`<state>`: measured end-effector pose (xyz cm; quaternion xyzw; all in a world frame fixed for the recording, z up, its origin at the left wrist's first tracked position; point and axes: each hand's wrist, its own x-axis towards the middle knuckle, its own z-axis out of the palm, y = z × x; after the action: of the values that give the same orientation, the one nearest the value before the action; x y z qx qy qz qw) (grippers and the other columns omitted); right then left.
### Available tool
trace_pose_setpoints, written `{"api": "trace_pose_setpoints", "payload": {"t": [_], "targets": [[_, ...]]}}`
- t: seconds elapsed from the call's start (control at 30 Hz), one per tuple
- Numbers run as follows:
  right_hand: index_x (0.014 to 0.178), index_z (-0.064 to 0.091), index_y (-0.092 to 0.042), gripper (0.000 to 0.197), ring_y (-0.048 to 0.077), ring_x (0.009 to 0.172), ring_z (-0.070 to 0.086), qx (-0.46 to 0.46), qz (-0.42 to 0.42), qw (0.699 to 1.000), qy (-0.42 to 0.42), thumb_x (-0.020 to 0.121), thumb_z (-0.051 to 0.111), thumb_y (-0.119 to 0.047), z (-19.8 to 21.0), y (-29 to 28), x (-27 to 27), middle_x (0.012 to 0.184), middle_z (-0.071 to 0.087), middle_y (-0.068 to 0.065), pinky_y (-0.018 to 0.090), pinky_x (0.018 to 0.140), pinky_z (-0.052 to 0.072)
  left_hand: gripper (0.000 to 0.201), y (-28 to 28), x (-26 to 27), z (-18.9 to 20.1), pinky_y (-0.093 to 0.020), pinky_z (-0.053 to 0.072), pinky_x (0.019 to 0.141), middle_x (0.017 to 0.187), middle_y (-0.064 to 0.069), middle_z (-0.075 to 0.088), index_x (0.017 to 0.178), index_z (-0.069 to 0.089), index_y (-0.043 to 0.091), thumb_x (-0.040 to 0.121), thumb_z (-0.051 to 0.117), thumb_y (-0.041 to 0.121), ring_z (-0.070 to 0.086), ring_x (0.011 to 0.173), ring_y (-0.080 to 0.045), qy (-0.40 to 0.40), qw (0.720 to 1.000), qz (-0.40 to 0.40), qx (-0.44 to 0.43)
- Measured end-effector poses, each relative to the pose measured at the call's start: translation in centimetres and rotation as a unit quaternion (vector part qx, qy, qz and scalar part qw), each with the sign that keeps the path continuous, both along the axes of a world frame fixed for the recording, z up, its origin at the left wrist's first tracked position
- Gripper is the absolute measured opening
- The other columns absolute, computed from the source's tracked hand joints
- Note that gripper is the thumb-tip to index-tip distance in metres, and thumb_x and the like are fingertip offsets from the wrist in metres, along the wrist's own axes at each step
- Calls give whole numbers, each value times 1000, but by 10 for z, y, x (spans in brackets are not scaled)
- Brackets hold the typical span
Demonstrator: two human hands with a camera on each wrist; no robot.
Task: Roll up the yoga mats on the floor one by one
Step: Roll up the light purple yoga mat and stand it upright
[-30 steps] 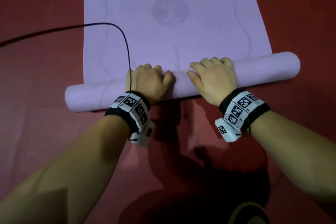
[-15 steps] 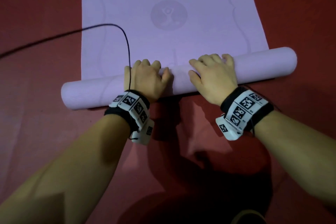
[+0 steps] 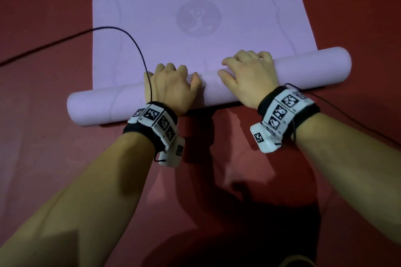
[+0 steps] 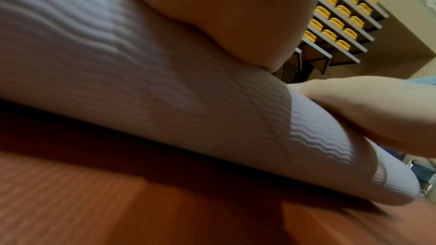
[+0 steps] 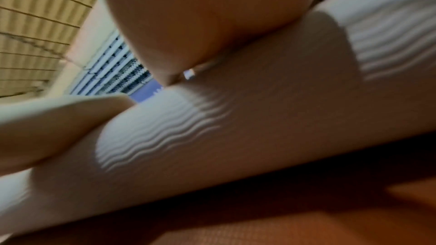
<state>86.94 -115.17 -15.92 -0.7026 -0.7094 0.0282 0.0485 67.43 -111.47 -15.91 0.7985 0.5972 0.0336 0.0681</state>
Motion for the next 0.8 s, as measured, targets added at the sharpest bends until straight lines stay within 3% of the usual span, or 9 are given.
{"api": "trace_pose_setpoints", "payload": {"t": [0.13,0.27,0.37,0.47,0.53,0.63,0.73,0.8], "targets": [[120,62,-25,44,29,104,57,46,-9,999,-11,100,31,-48,-8,-13,0,110,63,3,51,103,28,62,16,3,3,-47,40,89,99,-15,68,92,67,12,89,18,50,56,99,-35,21,998,-15,-55],[109,65,-26,43,30,98,58,34,-27,999,-32,100,28,-47,-9,2,-1,103,65,3,48,97,32,51,23,3,5,-48,36,94,107,-15,66,104,64,13,97,27,47,55,105,-36,16,998,-12,-66],[104,68,-25,47,33,93,60,21,-23,998,-50,100,26,-46,-6,18,0,100,67,5,46,90,36,60,7,2,6,-54,30,97,108,-12,60,110,63,16,85,28,58,52,105,-36,6,1000,-7,1],[107,68,-23,49,34,94,61,-19,-14,999,-49,100,24,-44,-3,33,1,103,67,8,47,89,37,74,-8,-4,2,-60,23,107,121,-9,57,129,54,20,74,43,68,49,116,-36,19,999,-32,1],[110,66,-22,48,34,95,60,-35,-9,999,-40,101,24,-44,-3,39,3,104,67,8,47,90,37,91,-6,-8,3,-65,18,111,132,-7,53,141,43,22,64,57,67,45,124,-35,40,998,-49,-24],[112,63,-21,45,35,97,59,-31,-21,999,-3,102,27,-46,-1,43,5,104,66,11,46,90,36,107,5,-8,8,-66,25,108,134,-8,49,145,35,23,54,77,61,46,123,-37,96,991,-65,-62],[117,65,-22,44,34,106,55,11,-6,999,37,98,35,-47,1,37,3,111,61,11,46,93,33,107,15,-5,12,-62,30,103,133,-8,47,144,33,23,55,84,53,45,121,-37,120,985,-77,-92],[128,62,-21,54,33,112,54,22,19,999,36,89,37,-49,0,23,-1,118,60,10,49,100,31,106,19,-4,13,-61,32,102,132,-8,48,143,33,23,55,88,45,45,121,-37,129,984,-77,-99]]}}
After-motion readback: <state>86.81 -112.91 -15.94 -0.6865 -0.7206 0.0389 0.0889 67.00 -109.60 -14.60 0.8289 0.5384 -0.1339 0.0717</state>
